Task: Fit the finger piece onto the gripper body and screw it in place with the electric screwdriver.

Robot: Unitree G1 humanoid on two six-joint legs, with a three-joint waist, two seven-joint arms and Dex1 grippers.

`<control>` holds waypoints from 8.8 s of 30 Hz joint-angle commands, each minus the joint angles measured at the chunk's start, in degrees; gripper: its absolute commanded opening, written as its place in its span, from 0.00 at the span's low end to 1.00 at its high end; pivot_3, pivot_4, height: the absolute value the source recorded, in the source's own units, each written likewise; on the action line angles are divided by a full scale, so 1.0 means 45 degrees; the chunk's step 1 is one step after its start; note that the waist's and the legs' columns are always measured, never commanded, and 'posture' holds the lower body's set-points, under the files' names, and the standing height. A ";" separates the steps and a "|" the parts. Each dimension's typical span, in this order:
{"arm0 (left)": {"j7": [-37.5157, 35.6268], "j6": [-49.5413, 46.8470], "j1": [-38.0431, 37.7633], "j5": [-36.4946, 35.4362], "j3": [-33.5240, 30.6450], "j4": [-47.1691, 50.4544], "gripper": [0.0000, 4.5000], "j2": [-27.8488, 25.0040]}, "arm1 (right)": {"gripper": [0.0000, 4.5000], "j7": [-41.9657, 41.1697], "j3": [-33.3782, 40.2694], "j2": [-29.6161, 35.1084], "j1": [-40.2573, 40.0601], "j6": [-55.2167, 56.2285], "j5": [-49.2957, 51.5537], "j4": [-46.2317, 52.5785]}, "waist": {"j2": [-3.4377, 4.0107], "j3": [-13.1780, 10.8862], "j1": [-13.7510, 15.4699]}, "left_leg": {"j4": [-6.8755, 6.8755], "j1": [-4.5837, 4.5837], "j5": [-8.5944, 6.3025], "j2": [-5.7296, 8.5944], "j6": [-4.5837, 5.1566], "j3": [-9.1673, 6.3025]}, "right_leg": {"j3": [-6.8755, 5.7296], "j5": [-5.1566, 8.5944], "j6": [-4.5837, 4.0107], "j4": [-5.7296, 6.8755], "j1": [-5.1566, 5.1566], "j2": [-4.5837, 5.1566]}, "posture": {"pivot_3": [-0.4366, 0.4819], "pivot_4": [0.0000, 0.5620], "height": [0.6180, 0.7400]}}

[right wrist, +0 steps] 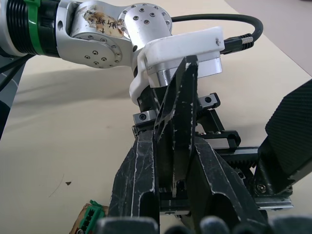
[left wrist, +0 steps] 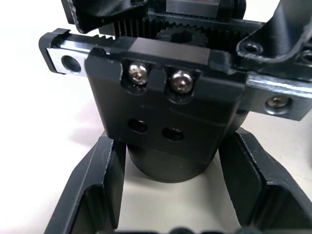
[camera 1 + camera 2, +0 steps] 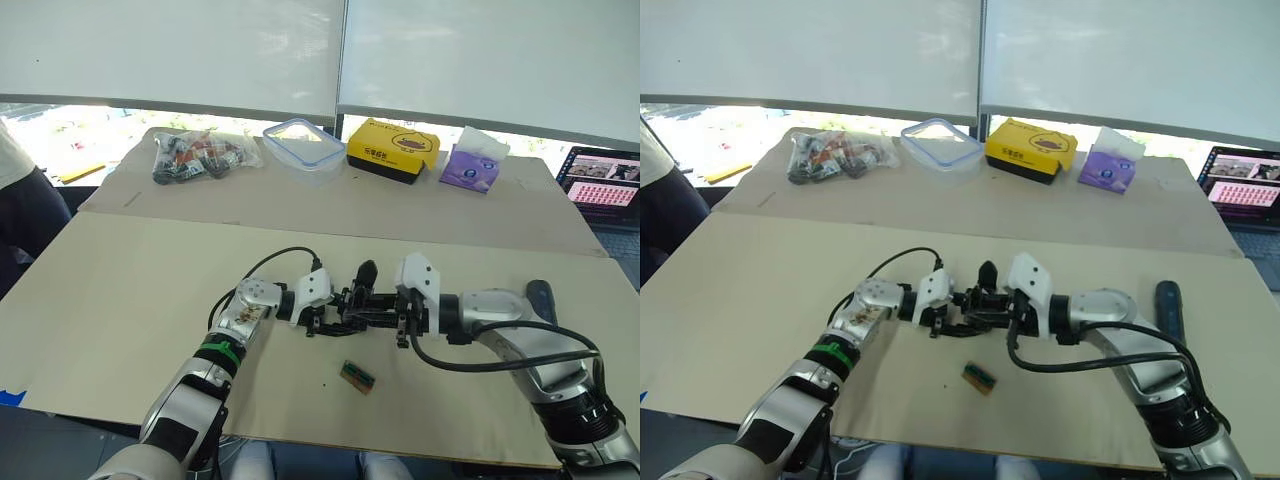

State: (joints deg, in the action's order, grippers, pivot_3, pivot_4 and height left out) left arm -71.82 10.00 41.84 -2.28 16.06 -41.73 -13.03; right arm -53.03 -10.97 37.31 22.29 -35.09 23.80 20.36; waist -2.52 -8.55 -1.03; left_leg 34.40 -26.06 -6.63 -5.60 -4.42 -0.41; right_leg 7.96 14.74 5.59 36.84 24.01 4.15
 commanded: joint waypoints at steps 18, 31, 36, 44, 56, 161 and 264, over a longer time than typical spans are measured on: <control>-0.0160 -0.0098 -0.0369 0.0221 0.0379 0.0263 0.50 0.0089 | 0.09 0.0250 -0.0258 0.0307 -0.0312 -0.0725 -0.0191 0.0470 | -0.0003 0.0024 0.0042 | 0.0000 0.0005 -0.0001 0.0000 -0.0001 -0.0002 | 0.0001 0.0012 -0.0008 0.0006 -0.0006 -0.0001 | 0.48 0.27 1.00; -0.0012 -0.0047 -0.0237 0.0224 0.0176 0.0031 0.50 -0.0072 | 0.63 -0.0292 0.0463 -0.0106 -0.0029 0.0191 0.0453 0.0708 | -0.0003 0.0022 0.0025 | -0.0002 -0.0005 0.0000 0.0000 0.0000 -0.0002 | 0.0001 0.0013 -0.0008 0.0009 0.0009 -0.0002 | 0.48 0.27 1.00; 0.0054 -0.0066 -0.0264 0.0208 0.0136 -0.0014 0.50 -0.0048 | 0.99 -0.0284 0.1025 -0.0314 -0.0256 0.1406 0.0418 0.0954 | -0.0003 0.0022 0.0025 | -0.0002 -0.0005 0.0000 0.0000 0.0000 -0.0002 | 0.0001 0.0024 0.0010 0.0010 0.0009 -0.0003 | 0.48 0.27 1.00; 0.0110 -0.0115 -0.0341 0.0175 0.0096 -0.0039 0.50 -0.0006 | 0.99 -0.0810 0.1961 -0.0694 -0.1088 0.3030 0.1209 0.1131 | -0.0003 0.0022 0.0025 | -0.0002 -0.0004 0.0000 0.0000 -0.0001 -0.0003 | 0.0001 0.0023 0.0009 0.0010 0.0007 -0.0003 | 0.48 0.27 1.00; 0.0080 -0.0867 -0.1442 -0.0508 -0.0605 0.1724 0.99 -0.0990 | 1.00 -0.0594 0.4534 -0.0456 -0.2677 0.3903 0.3042 0.3072 | -0.0001 0.0021 -0.0057 | -0.0010 0.0001 0.0000 -0.0001 -0.0001 -0.0004 | 0.0001 0.0022 0.0006 0.0015 0.0008 -0.0003 | 0.48 0.27 1.00; -0.1255 -0.4627 -0.5990 -0.6825 -0.3692 1.2001 1.00 -0.5273 | 1.00 0.1988 0.1958 0.7421 -0.0790 -1.1622 0.4392 0.2534 | 0.0073 -0.0107 -0.0333 | -0.0110 0.0149 -0.0004 -0.0006 -0.0005 0.0000 | -0.0054 0.0136 -0.0089 -0.0170 -0.0164 0.0049 | 0.48 0.27 1.00; 0.0288 -0.2615 -0.5477 -0.1624 0.1017 0.8704 1.00 -0.3046 | 0.43 -0.0849 0.3109 -0.2438 -0.6573 0.6500 0.2151 0.4261 | 0.0034 -0.0052 0.0009 | -0.0026 0.0007 0.0008 -0.0024 -0.0006 -0.0007 | -0.0063 0.0116 -0.0087 -0.0003 0.0004 0.0014 | 0.48 0.27 1.00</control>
State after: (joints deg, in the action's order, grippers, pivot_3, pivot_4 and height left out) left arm -71.01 -1.54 16.94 -9.97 20.47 -2.61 -26.54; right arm -57.17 2.64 26.16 -7.50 -8.14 32.69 37.71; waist -2.36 -8.79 -0.99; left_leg 34.28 -26.02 -6.59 -5.71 -4.44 -0.44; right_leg 7.68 15.26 5.20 36.83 24.02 4.22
